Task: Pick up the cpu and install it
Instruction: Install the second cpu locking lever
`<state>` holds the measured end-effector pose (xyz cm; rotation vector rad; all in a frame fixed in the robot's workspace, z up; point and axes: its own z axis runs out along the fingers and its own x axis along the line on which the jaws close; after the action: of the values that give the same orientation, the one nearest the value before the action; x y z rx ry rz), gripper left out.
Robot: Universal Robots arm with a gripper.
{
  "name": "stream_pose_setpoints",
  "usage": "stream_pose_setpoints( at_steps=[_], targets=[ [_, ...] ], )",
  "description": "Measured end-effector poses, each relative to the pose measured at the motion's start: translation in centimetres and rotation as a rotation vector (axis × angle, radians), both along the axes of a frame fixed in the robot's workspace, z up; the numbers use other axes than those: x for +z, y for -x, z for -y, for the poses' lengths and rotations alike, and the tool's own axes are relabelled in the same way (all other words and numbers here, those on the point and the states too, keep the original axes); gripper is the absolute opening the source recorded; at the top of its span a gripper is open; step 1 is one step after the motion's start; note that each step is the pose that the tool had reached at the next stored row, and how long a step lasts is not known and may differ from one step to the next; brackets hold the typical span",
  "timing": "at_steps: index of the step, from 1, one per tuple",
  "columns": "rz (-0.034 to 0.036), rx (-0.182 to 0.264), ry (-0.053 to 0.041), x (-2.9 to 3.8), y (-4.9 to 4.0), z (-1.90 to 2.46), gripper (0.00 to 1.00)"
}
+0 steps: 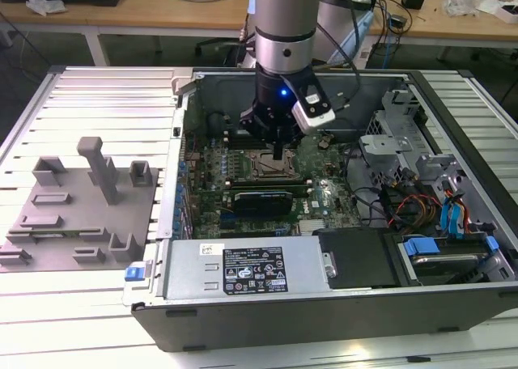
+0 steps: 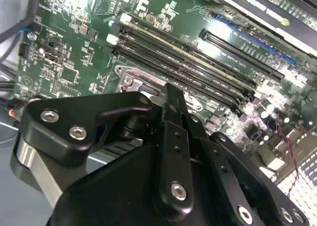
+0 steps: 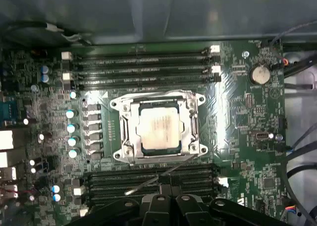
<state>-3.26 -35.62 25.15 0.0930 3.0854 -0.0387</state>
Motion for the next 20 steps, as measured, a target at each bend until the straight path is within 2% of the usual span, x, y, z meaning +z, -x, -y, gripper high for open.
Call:
stream_pose_setpoints(
  at_steps=[1,4,7,16,20],
  targets=[
    [0.0000,0.041,0.0001,-0.95,0.35,0.08,0.11],
    [0.0000,0.050,0.0001,-1.43,1.03,0.08,0.11],
    [-0.0001,0.052,0.0002,-2.29,1.72,0.08,0.11],
    [-0.0001,0.053,0.0001,-2.94,2.62,0.21,0.11],
    [0.0001,0.054,0.0003,-3.23,2.70,0.21,0.11]
  ],
)
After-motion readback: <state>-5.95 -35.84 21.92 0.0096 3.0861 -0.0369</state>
